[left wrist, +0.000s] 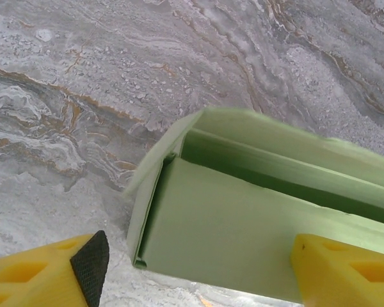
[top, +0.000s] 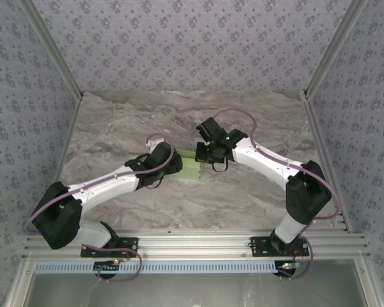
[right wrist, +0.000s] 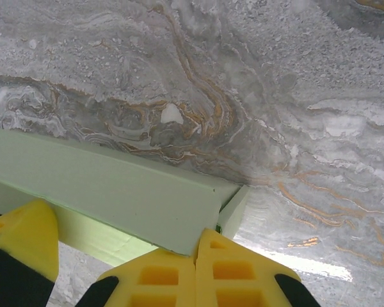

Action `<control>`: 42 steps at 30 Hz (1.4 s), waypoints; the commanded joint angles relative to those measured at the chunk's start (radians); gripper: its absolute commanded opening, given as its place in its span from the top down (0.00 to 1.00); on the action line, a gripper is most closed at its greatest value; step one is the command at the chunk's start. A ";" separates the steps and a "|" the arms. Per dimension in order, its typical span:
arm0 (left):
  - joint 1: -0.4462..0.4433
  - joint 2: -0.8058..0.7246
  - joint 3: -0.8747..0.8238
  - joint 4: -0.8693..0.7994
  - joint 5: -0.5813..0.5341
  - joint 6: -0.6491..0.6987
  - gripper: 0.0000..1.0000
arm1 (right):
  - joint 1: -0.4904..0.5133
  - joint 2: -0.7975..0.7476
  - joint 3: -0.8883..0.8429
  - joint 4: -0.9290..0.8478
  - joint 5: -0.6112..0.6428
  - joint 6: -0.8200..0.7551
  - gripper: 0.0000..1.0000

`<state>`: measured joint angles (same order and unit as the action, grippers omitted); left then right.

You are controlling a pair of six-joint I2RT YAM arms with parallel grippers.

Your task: Fold the paper box

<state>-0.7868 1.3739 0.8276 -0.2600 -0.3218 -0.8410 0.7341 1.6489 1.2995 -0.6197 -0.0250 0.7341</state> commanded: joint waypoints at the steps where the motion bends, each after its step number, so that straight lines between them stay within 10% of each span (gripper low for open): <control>1: -0.009 -0.054 -0.035 -0.037 0.035 -0.005 0.15 | 0.046 0.028 -0.064 -0.062 -0.010 0.030 0.95; 4: -0.002 -0.112 -0.051 -0.050 0.040 -0.007 0.01 | 0.051 0.028 -0.066 -0.065 0.019 0.047 0.96; 19: 0.129 -0.513 -0.226 -0.022 0.169 0.029 0.01 | 0.086 -0.009 0.004 -0.073 0.123 -0.037 0.97; 42: 0.144 -0.546 -0.337 0.136 0.096 0.077 0.01 | 0.077 -0.083 -0.114 0.210 0.338 -0.279 0.98</control>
<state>-0.6476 0.8486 0.5053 -0.1768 -0.2100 -0.7605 0.8131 1.5963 1.2091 -0.4614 0.2745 0.4732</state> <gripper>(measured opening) 0.992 0.048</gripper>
